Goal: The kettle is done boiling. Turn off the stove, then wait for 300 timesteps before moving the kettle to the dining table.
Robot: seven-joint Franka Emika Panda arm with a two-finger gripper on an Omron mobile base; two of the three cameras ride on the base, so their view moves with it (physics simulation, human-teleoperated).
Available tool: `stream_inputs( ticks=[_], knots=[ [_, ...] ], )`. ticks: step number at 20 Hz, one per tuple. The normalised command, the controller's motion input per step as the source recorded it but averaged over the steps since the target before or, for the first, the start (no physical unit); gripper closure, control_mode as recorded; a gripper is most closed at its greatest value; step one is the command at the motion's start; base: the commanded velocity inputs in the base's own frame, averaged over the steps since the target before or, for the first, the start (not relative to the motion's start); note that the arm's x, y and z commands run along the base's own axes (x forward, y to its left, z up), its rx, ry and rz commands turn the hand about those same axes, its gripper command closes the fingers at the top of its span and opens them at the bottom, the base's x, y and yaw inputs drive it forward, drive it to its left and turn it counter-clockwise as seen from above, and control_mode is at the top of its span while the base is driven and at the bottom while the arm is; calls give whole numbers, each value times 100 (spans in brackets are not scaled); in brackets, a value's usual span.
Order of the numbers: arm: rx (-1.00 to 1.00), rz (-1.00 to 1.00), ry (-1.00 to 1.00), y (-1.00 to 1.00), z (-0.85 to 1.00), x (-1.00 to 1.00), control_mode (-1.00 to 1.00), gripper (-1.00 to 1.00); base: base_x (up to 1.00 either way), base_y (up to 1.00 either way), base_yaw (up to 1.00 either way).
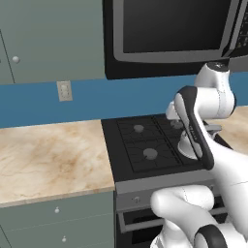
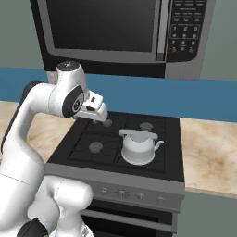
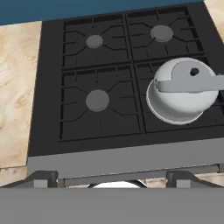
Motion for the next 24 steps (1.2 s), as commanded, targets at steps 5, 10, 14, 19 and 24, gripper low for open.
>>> stream_inputs(
  ticks=[5, 10, 14, 19, 24],
  knots=[
    [3, -7, -2, -39, 0, -34, -100, -100, 0, 0, 0],
    [0, -6, -8, -42, 0, -35, -100, -100, 0, 0, 0],
    [0, -5, -16, -42, 0, -38, -100, -100, 0, 0, 0],
    [0, -4, -15, -47, -4, -32, -100, -100, 0, 0, 0],
    [0, -1, -15, -58, -13, -22, -100, -100, 0, 0, 0]
  ],
)
